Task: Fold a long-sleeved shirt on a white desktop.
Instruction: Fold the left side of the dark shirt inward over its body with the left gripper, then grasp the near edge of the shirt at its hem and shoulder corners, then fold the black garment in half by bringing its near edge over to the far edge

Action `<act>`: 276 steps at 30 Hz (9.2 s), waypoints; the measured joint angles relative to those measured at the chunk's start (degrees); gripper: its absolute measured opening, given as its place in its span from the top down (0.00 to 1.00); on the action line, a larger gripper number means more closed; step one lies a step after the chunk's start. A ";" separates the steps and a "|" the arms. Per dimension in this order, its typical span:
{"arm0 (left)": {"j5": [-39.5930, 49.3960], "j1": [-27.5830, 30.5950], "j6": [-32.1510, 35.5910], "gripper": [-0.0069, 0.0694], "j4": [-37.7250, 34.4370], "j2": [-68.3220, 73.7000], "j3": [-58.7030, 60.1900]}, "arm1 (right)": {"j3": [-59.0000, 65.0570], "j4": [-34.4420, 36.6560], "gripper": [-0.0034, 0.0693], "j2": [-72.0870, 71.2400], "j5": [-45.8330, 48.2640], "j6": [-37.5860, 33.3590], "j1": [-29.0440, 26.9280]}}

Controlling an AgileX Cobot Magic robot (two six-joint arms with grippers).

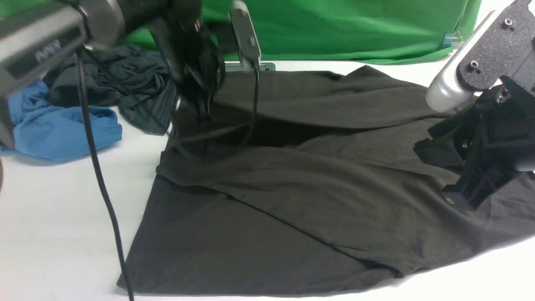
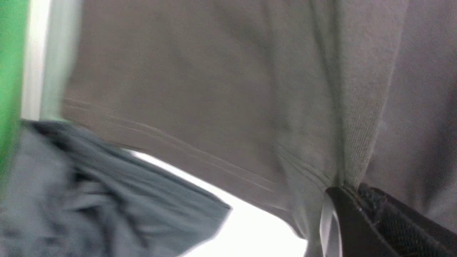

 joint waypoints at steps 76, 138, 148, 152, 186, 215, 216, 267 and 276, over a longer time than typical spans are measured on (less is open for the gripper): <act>-21.66 -0.10 4.23 0.88 -7.43 -38.58 57.88 | 0.00 8.47 0.62 5.83 3.75 7.61 -11.53; -18.91 -0.15 1.90 0.87 -5.00 -39.43 57.52 | 8.98 3.56 0.61 5.83 3.37 17.69 -13.98; -13.64 -0.15 1.72 0.87 -14.01 -46.56 57.54 | 18.58 1.76 0.19 13.72 -6.82 32.70 -34.68; -16.08 -0.15 1.72 0.87 -15.68 -46.56 57.58 | 18.71 3.70 0.16 19.03 -10.03 33.28 -36.30; -15.65 -0.15 -4.99 0.87 -13.11 -54.52 57.74 | 17.23 1.21 0.89 15.51 1.68 30.34 -37.28; -26.62 8.97 -3.42 0.87 -10.79 -21.97 32.27 | -6.94 7.09 0.90 34.11 -1.18 23.03 -37.33; -26.62 9.28 -3.28 0.87 -10.79 -20.39 30.68 | -8.66 7.15 0.90 35.17 -0.91 22.98 -37.33; -27.13 12.23 -13.85 0.89 -16.99 -2.61 1.34 | -35.61 14.44 0.92 59.69 2.07 -5.66 -19.85; -24.64 5.34 -14.03 0.89 -16.70 -8.79 11.01 | -35.61 14.82 0.92 62.08 -10.35 -6.20 -21.86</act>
